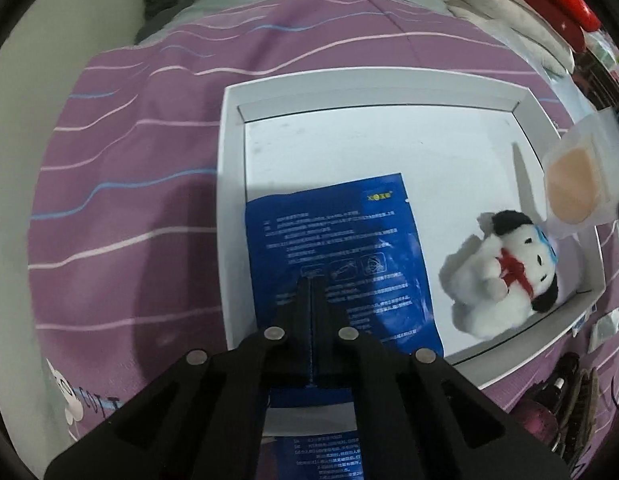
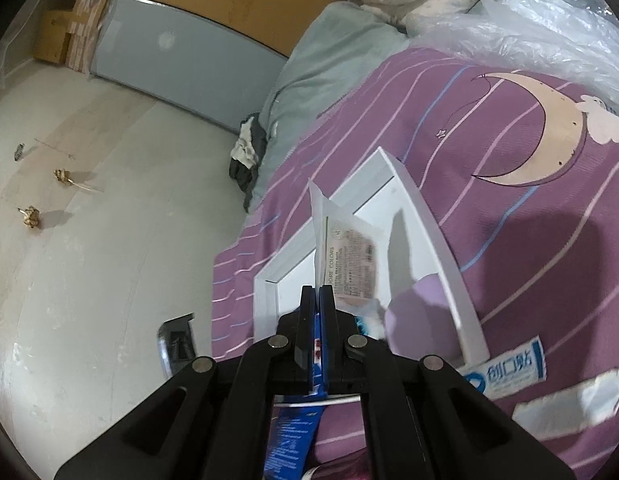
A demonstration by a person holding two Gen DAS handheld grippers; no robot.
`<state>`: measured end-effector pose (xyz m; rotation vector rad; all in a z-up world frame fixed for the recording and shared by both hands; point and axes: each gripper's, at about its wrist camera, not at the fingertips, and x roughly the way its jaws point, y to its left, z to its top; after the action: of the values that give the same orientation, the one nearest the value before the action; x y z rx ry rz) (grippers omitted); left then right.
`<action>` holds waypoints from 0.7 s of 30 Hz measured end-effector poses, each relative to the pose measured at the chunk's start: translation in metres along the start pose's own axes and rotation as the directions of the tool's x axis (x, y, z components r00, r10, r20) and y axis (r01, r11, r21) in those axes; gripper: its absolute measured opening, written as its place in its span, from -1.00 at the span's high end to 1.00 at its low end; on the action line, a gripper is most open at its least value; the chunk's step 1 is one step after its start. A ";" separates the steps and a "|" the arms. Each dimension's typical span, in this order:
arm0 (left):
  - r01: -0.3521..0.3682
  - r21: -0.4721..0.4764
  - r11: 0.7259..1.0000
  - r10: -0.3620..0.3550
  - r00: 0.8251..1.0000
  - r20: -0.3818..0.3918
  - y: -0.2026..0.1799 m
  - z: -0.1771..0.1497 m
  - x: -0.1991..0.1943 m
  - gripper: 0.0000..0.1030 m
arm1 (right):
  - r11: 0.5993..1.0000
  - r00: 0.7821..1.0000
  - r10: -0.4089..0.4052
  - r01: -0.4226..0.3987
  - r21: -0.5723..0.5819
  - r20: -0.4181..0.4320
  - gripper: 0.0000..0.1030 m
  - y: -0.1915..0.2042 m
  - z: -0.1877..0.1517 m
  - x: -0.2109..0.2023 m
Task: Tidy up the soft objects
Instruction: 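Open the left tool to release the blue packet flat inside the box, then lower the clear puff bag into the box and open the right tool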
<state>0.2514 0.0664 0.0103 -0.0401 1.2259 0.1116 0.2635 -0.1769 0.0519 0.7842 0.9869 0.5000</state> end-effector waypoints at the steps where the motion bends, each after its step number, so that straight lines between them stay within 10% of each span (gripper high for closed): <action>1: 0.004 -0.008 1.000 -0.004 1.000 0.003 0.001 0.000 0.000 0.97 | 1.000 1.000 -0.005 0.005 -0.003 -0.010 0.99 -0.001 0.001 0.004; 21: 0.048 -0.027 0.998 -0.047 0.999 0.019 0.003 -0.003 0.000 0.97 | 0.985 0.985 0.171 -0.171 0.007 -0.009 0.99 -0.003 0.011 0.029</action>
<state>0.2481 0.0695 0.0088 -0.0920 1.2045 0.0871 0.2870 -0.1631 0.0373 0.8773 0.9349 0.6495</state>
